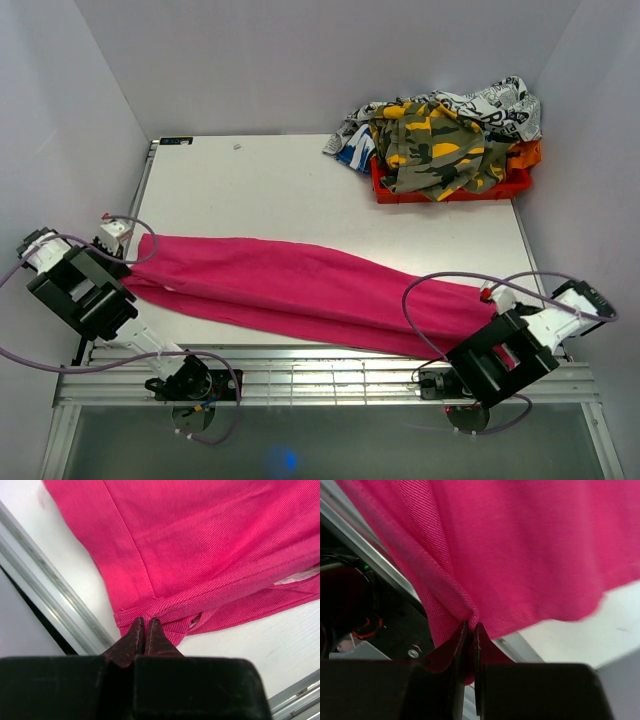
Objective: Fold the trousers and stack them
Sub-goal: Fold the trousers
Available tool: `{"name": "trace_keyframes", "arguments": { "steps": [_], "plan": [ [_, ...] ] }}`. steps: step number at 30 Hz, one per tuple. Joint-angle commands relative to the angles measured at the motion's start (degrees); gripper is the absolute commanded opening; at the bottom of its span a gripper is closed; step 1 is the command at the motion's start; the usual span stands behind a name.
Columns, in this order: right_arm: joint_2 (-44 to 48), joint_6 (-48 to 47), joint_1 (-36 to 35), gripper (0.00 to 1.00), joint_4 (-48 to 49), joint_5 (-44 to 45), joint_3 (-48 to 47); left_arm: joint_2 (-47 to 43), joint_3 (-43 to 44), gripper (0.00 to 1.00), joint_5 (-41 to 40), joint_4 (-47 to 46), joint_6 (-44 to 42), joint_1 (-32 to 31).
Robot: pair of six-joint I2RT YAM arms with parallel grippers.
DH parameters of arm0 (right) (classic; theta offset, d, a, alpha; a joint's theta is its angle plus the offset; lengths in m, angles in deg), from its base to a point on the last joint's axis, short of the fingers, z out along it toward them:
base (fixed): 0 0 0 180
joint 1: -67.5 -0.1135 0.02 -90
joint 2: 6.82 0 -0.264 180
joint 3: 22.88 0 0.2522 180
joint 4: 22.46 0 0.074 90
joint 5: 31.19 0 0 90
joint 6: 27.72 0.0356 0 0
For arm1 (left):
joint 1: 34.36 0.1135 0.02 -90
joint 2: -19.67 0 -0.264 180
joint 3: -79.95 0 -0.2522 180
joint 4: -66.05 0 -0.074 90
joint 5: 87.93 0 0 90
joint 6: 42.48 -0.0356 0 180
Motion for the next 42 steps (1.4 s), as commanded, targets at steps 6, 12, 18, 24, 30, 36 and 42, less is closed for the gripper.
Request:
{"name": "trace_keyframes", "arguments": {
  "steps": [6,12,18,24,30,36,42],
  "plan": [
    [8.77,-32.21,0.61,0.08,18.73,12.37,20.86,1.76,-13.14,0.0,-16.11,-26.27,7.0,-1.43],
    [0.53,-26.42,0.52,0.08,22.42,9.73,13.59,1.68,-13.58,0.0,-15.86,-27.07,10.96,-1.96],
    [-8.52,-20.44,-1.31,0.08,23.31,5.34,2.51,-2.01,-12.79,0.22,-8.57,-20.14,11.14,-2.4],
    [-12.05,-10.07,-9.92,0.32,24.62,3.58,-4.19,-3.07,-9.37,0.62,-3.65,-11.7,13.42,-3.63],
    [-13.29,-5.84,-14.25,0.68,22.88,3.67,-9.27,-3.77,-1.04,0.82,2.95,0.95,12.55,-3.63],
    [-15.39,-6.01,-9.17,0.74,6.47,-1.95,-27.34,-7.28,8.46,0.85,9.28,11.07,11.49,-3.36],
    [-15.92,-5.32,-6.95,0.88,-0.95,-6.88,-36.01,-8.61,12.08,0.86,10.69,14.51,11.83,-3.62]
  ]
}}
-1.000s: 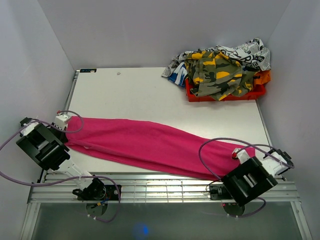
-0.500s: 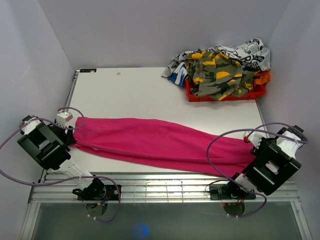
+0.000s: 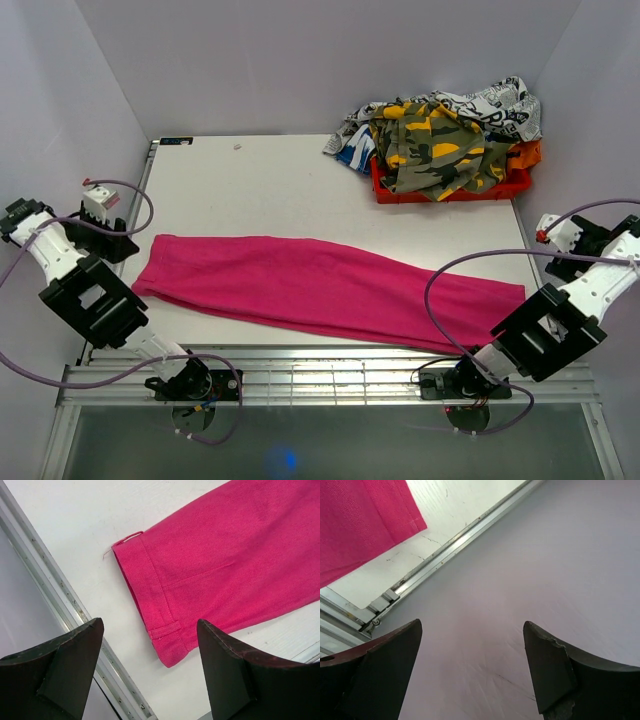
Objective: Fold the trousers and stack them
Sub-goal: Fold the trousers
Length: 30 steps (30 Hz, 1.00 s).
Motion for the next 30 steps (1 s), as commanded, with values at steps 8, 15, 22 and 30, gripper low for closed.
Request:
{"name": "trace_keyframes", "arguments": {
  "steps": [8,15,22,30],
  "plan": [
    [-5.81,17.75,-6.43,0.75,-4.39,2.28,7.69,-8.47,-14.41,0.83,-5.39,-11.97,12.97,-8.61],
    [-6.87,30.6,-7.23,0.76,6.41,1.94,15.44,-8.93,-26.04,0.8,-11.91,-21.94,21.85,-14.17],
    [-13.19,31.05,-7.93,0.74,7.75,4.22,12.38,-7.51,-28.16,0.78,-12.78,-22.82,23.44,-14.17],
    [-16.36,26.4,-8.28,0.58,2.74,4.84,12.54,-8.13,-30.88,0.79,-17.61,-24.14,22.82,-14.17]
  ]
}}
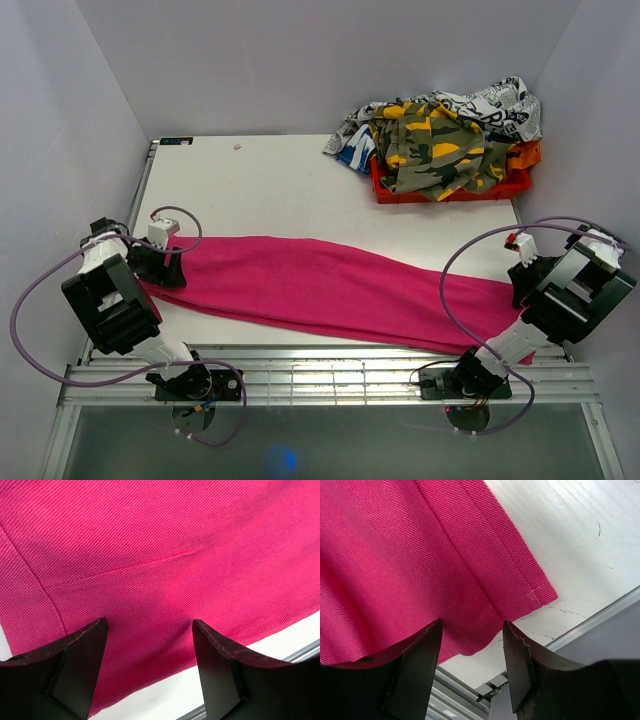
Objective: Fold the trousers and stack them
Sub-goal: Fold the trousers
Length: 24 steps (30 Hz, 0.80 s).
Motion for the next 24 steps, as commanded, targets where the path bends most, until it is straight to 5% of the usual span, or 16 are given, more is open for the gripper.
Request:
{"name": "trace_keyframes", "arguments": {
  "steps": [1,3,6,9,17,24],
  "plan": [
    [0.69,-2.18,-0.61,0.57,-3.14,0.38,-0.37,-1.49,-1.22,0.79,-2.73,-1.93,0.79,0.1],
    [0.51,-2.17,-1.14,0.52,-2.62,1.08,0.94,-0.18,-1.84,0.79,-4.31,-3.34,1.67,0.1],
    [0.95,-1.82,-1.23,0.24,-0.68,1.79,0.95,1.15,-2.89,0.79,-7.21,-5.27,2.82,0.19],
    [1.48,-1.82,-1.23,0.1,-2.26,0.91,-2.9,2.11,-4.29,0.77,-9.76,-7.03,3.17,0.19],
    [3.32,-2.61,-2.1,0.08,-5.25,1.16,-13.46,6.5,-7.2,0.68,-15.66,-11.86,3.08,0.89],
    [2.27,-1.04,-5.53,0.08,5.72,6.97,-6.44,7.92,-5.71,0.68,-15.57,-11.96,3.7,1.24]
  ]
}}
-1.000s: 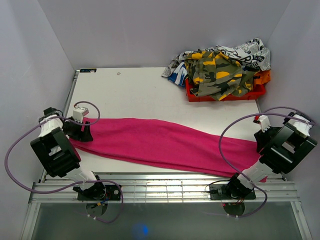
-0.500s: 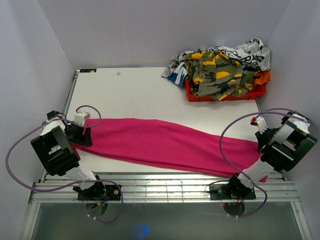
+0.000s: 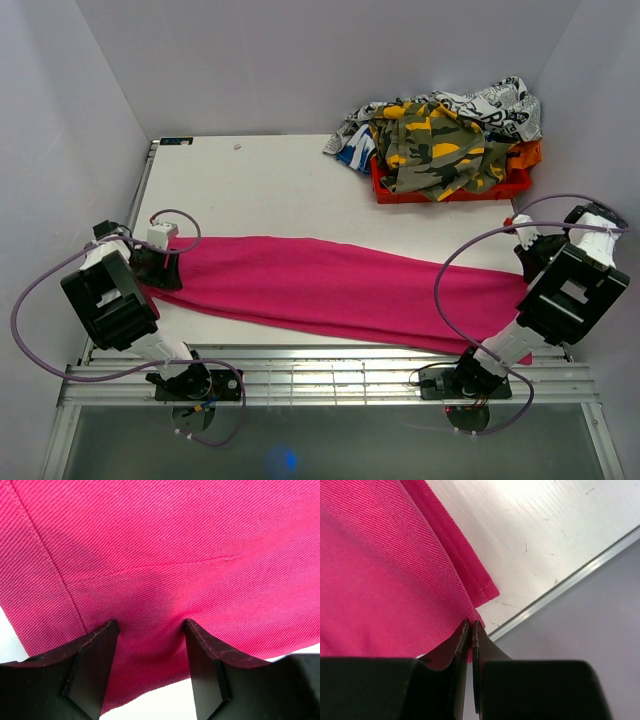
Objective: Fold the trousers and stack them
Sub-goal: Fold the trousers
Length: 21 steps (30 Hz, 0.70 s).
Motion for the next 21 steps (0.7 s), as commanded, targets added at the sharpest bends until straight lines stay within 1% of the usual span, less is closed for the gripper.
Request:
{"name": "trace_keyframes", "arguments": {
  "steps": [1,3,6,7,9,10,11,12,13,14,15,17,19,20,21],
  "plan": [
    [0.19,0.41,-1.49,0.08,11.01,5.79,3.46,5.3,-2.6,0.69,-8.77,-4.28,-0.63,1.29],
    [-0.6,1.9,-3.34,0.08,13.05,6.67,5.57,4.77,-2.26,0.71,-8.6,-3.58,-0.63,1.2],
    [-0.69,4.01,-4.31,0.25,14.99,7.81,6.55,3.11,-1.55,0.74,-6.06,-0.87,-1.77,1.29],
    [-0.43,4.19,-4.31,0.41,15.17,7.55,6.29,0.58,-1.29,0.75,-2.22,0.28,-2.47,1.55],
    [0.89,4.63,-4.31,0.51,14.47,7.2,4.63,-2.6,-0.41,0.77,2.54,4.84,-5.8,1.64],
    [1.5,4.63,-4.22,0.52,13.51,6.16,3.75,-5.92,0.03,0.77,5.09,7.82,-6.77,1.64],
    [2.81,4.63,-4.22,0.52,12.19,5.45,2.78,-7.43,0.55,0.77,9.55,9.24,-7.48,1.64],
    [3.44,4.72,-4.22,0.52,8.26,4.57,1.55,-8.75,1.34,0.77,11.77,11.08,-9.14,1.64],
    [4.23,4.72,-4.13,0.55,5.79,2.91,-0.64,-11.03,3.09,0.78,13.71,14.49,-9.94,1.64],
    [5.71,4.11,-4.13,0.58,3.41,2.28,-1.35,-12.01,3.8,0.78,16.25,15.92,-10.64,1.55],
    [6.6,3.41,-4.13,0.58,-1.48,1.84,-1.62,-13.06,4.42,0.78,16.88,17.06,-11.69,1.29],
    [9.4,1.04,-4.13,0.57,-5.47,2.01,0.38,-15.69,4.6,0.79,17.07,17.69,-12.05,0.59],
    [11.34,-0.02,-4.13,0.53,-8.02,3.76,4.15,-16.76,4.17,0.79,16.02,17.78,-12.41,0.15],
    [13.18,-0.37,-4.13,0.51,-8.04,4.47,8.87,-16.85,3.73,0.79,15.84,17.69,-12.32,0.15],
    [13.98,-0.55,-4.13,0.47,-7.43,5.17,11.53,-16.68,3.64,0.79,15.58,17.69,-12.15,0.15]
  ]
}}
